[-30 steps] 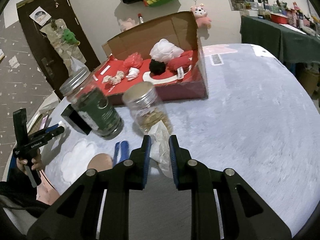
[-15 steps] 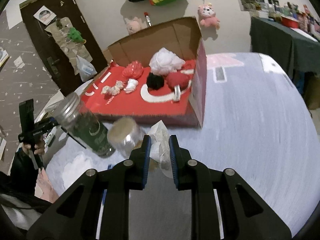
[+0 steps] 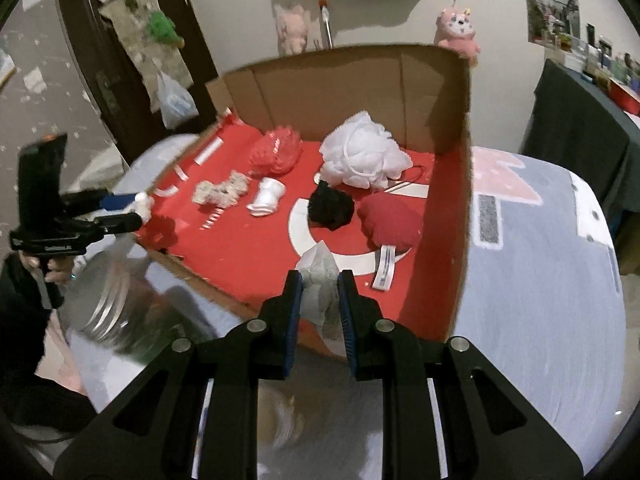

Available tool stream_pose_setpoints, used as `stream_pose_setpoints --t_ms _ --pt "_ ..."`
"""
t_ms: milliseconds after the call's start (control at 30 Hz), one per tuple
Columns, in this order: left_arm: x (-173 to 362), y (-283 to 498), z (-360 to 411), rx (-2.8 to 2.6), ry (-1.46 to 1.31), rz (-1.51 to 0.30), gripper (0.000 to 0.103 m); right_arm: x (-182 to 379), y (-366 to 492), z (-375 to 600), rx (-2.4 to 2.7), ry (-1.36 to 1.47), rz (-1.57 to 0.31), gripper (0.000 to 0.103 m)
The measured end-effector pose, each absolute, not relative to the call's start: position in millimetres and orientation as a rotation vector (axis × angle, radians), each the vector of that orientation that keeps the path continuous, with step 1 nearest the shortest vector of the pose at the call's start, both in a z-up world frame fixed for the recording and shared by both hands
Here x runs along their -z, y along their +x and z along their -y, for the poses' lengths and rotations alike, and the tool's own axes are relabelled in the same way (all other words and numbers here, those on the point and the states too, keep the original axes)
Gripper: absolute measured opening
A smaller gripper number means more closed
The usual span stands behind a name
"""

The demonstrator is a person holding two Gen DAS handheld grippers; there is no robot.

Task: Organize soft objects
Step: 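Carry the plush sheep and tissue in both grippers into the box, then open both grippers to release the sheep and tissue in the box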

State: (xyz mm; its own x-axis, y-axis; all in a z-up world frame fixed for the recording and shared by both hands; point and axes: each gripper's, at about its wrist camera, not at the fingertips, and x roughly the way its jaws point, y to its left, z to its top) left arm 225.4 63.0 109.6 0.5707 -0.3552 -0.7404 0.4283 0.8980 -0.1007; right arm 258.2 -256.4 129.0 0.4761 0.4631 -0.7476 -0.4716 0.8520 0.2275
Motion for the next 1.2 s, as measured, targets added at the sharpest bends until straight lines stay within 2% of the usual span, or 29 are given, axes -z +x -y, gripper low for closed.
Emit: stream_pose_setpoints --t_ms 600,1200 --pt "-80 291 -11 0.478 0.244 -1.047 0.051 -97 310 206 -0.51 -0.229 -1.136 0.018" --pt "-67 304 -8 0.462 0.278 -1.123 0.052 -88 321 201 -0.493 -0.235 -1.204 0.019"
